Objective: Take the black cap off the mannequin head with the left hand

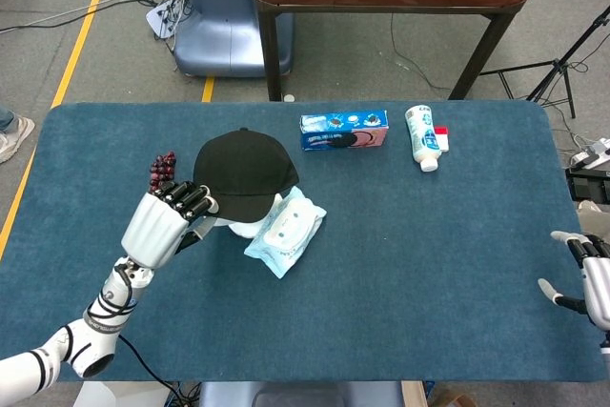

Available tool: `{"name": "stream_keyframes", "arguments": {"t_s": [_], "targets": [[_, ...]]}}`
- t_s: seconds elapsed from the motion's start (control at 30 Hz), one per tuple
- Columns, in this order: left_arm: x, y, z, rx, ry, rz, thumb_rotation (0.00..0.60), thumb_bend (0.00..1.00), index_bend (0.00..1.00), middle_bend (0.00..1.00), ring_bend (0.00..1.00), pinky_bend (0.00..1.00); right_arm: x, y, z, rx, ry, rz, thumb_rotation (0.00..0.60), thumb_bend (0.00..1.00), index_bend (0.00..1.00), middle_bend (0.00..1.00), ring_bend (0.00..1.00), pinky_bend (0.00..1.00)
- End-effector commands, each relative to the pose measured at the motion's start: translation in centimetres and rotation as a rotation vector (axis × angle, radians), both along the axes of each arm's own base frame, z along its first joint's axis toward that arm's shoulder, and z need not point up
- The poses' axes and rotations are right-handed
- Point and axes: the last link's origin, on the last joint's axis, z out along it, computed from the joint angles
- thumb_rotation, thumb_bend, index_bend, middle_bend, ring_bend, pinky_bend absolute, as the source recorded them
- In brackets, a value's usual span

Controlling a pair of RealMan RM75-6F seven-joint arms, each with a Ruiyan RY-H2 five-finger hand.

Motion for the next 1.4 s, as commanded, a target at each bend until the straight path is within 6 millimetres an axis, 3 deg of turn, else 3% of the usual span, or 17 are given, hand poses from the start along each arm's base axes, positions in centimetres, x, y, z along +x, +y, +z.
{"name": "stream_keyframes", "arguments": {"t_s": [0.03, 1.0, 1.4], "targets": [[0.3, -0.2, 0.3, 0.011, 0.002, -0.008, 0.6, 0.65, 0.62, 0.57, 0.51, 0.66, 0.0, 0.0, 0.0, 0.001, 0.0, -0.001, 0.6, 0.21, 0.26, 0.3, 0.22, 0.48], [3.3, 1.8, 2.5, 0.016, 0.033, 0.062, 0.6, 0.65, 0.62, 0.57, 0.51, 0.66, -0.1, -0.2, 0.0, 0.003, -0.003, -0.006, 0.6, 0.21, 0.26, 0.3, 0.22, 0.48], [3.4, 4.1, 3.1, 0.0, 0.045, 0.158, 0.6, 0.65, 0.62, 0.58, 0.51, 0.67, -0.2, -0.2, 0.2, -0.002, -0.006, -0.008, 0.6, 0.21, 0.26, 0.3, 0.22, 0.48]]}}
